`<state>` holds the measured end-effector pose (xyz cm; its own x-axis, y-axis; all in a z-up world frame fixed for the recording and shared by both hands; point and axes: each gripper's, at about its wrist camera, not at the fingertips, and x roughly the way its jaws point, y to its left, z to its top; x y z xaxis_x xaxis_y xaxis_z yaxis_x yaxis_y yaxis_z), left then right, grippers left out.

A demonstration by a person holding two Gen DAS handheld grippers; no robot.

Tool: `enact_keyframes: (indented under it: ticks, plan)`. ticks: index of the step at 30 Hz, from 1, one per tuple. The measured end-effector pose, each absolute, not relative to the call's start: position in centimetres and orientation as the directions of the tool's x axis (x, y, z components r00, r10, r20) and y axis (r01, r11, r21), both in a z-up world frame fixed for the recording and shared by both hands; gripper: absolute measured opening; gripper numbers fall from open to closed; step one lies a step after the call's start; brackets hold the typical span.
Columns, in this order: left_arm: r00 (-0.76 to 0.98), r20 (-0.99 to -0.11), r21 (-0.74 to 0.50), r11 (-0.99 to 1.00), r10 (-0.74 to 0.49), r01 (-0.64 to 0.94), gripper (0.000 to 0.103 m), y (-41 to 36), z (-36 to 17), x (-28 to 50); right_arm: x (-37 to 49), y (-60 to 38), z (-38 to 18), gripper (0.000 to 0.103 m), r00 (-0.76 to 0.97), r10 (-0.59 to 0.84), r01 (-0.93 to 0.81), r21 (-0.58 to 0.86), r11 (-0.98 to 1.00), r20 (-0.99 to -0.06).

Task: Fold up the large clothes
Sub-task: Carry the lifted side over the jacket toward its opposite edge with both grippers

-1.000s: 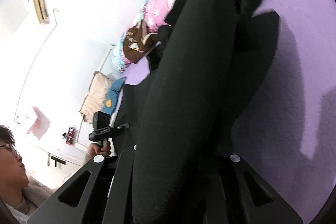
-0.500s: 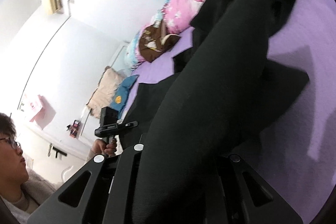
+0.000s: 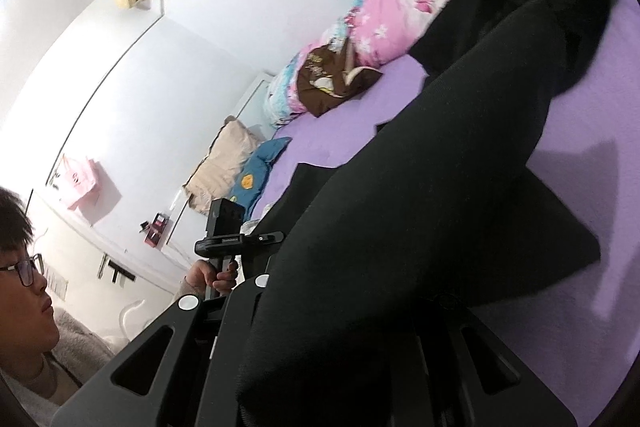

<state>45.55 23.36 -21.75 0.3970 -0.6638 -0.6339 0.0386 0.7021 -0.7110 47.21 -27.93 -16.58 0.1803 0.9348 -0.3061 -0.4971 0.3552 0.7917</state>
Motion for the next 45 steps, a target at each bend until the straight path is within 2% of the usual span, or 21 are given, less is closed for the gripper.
enact_keyframes:
  ticks: [16, 26, 45]
  plan:
    - [0.404, -0.612, -0.721, 0.689, -0.68, 0.068, 0.015, 23.4, -18.1, 40.7, 43.1, -24.2, -10.2, 0.011, 0.108, 0.961, -0.612, 0.745, 0.265, -0.253]
    - [0.45, -0.604, -0.72, 0.693, -0.658, 0.046, 0.015, 27.7, -14.2, 35.2, 40.9, -17.8, -4.5, 0.011, 0.017, 0.974, -0.687, 0.705, 0.176, -0.228]
    - [0.638, -0.534, -0.712, 0.702, -0.556, 0.016, 0.015, 40.4, 0.2, 24.0, 37.0, -2.7, 9.7, 0.011, -0.141, 0.965, -0.779, 0.626, 0.029, -0.22]
